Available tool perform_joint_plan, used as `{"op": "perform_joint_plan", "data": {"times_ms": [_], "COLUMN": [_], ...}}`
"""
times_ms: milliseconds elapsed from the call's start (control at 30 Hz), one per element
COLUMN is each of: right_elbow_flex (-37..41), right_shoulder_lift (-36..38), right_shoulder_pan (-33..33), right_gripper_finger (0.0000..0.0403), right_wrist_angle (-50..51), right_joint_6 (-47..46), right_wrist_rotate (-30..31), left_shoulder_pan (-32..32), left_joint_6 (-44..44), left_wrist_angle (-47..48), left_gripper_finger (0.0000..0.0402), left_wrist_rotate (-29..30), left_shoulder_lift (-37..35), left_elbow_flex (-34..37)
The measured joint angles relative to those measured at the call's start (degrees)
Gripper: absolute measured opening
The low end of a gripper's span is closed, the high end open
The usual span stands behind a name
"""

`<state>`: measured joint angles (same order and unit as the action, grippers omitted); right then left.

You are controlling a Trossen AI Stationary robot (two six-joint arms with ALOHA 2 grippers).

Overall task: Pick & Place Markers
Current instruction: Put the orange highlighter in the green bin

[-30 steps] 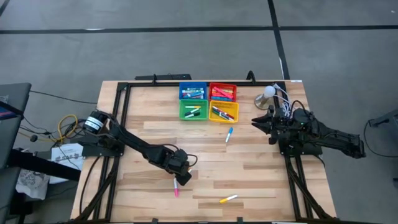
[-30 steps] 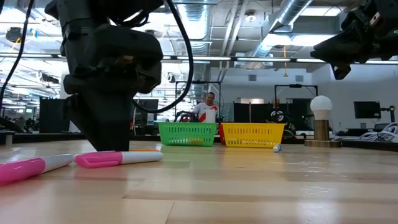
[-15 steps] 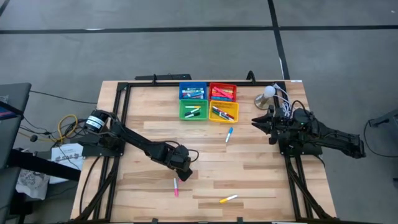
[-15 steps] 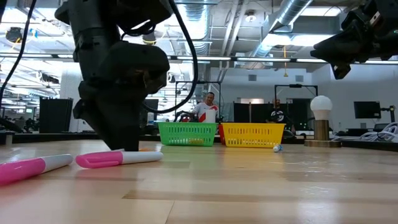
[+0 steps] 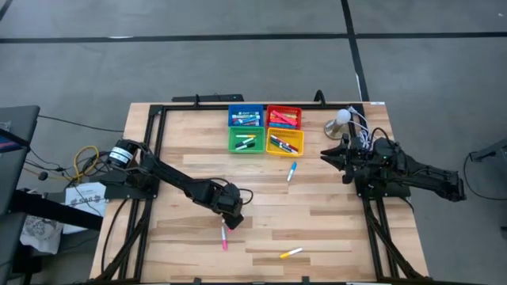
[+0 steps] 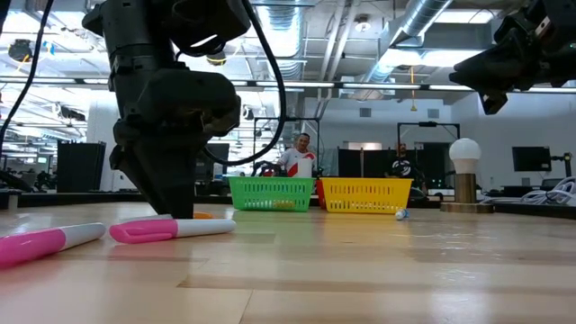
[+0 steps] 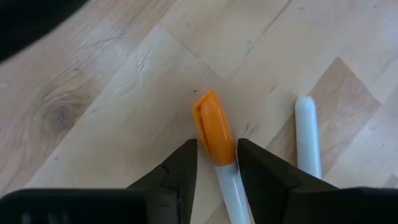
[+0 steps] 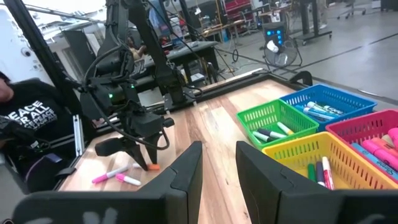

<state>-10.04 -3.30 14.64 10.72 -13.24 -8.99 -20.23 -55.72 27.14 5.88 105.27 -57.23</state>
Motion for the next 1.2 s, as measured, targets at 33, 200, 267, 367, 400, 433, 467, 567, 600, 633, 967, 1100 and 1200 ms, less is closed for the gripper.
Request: {"op": "perform_joint_plan", "data": {"times_ms": [33, 200, 267, 367, 400, 433, 467, 567, 600, 633, 967, 1100, 1200], "right_elbow_flex": [0.0, 0.0, 0.0, 0.0, 0.0, 0.0, 0.0, 0.0, 0.0, 0.0, 0.0, 0.0, 0.0], "right_shoulder_lift": [0.0, 0.0, 0.0, 0.0, 0.0, 0.0, 0.0, 0.0, 0.0, 0.0, 0.0, 0.0, 0.0], "right_shoulder_pan": [0.0, 0.0, 0.0, 0.0, 0.0, 0.0, 0.0, 0.0, 0.0, 0.0, 0.0, 0.0, 0.0], "right_gripper_finger": [0.0087, 0.0087, 0.0087, 0.0087, 0.0087, 0.0087, 0.0087, 0.0087, 0.0087, 0.0087, 0.0087, 0.0087, 0.0087], "right_wrist_angle": [0.0, 0.0, 0.0, 0.0, 0.0, 0.0, 0.0, 0.0, 0.1, 0.1, 0.4, 0.4, 0.8], "right_joint_6": [0.1, 0.2, 0.2, 0.2, 0.2, 0.2, 0.2, 0.2, 0.2, 0.2, 0.2, 0.3, 0.7], "right_wrist_rotate": [0.0, 0.0, 0.0, 0.0, 0.0, 0.0, 0.0, 0.0, 0.0, 0.0, 0.0, 0.0, 0.0], "left_shoulder_pan": [0.0, 0.0, 0.0, 0.0, 0.0, 0.0, 0.0, 0.4, 0.7, 1.2, 6.7, 7.3, 6.8], "left_joint_6": [0.0, -0.2, -0.2, -0.2, -0.2, -0.2, -0.1, 0.0, 0.0, 0.0, 5.7, 6.0, 6.0], "left_wrist_angle": [0.1, 0.9, 1.1, 1.2, 1.3, 1.4, 1.8, 2.8, 3.1, 3.6, 4.3, 4.0, 4.0], "left_gripper_finger": [0.0117, 0.0098, 0.0078, 0.0045, 0.0038, 0.0038, 0.0038, 0.0038, 0.0038, 0.0038, 0.0039, 0.0045, 0.0042], "left_wrist_rotate": [0.0, -0.1, -0.1, -0.2, -0.2, -0.1, 0.3, 2.6, 3.1, 3.4, 4.0, 4.0, 3.6], "left_shoulder_lift": [0.0, 0.0, 0.0, -0.8, -1.2, -1.8, -2.5, -4.4, -5.4, -6.4, -14.6, -17.2, -18.2], "left_elbow_flex": [0.0, 0.0, 0.0, 0.1, 0.2, 0.2, 0.4, 0.6, 0.6, 0.4, 0.3, 0.2, 0.2]}}
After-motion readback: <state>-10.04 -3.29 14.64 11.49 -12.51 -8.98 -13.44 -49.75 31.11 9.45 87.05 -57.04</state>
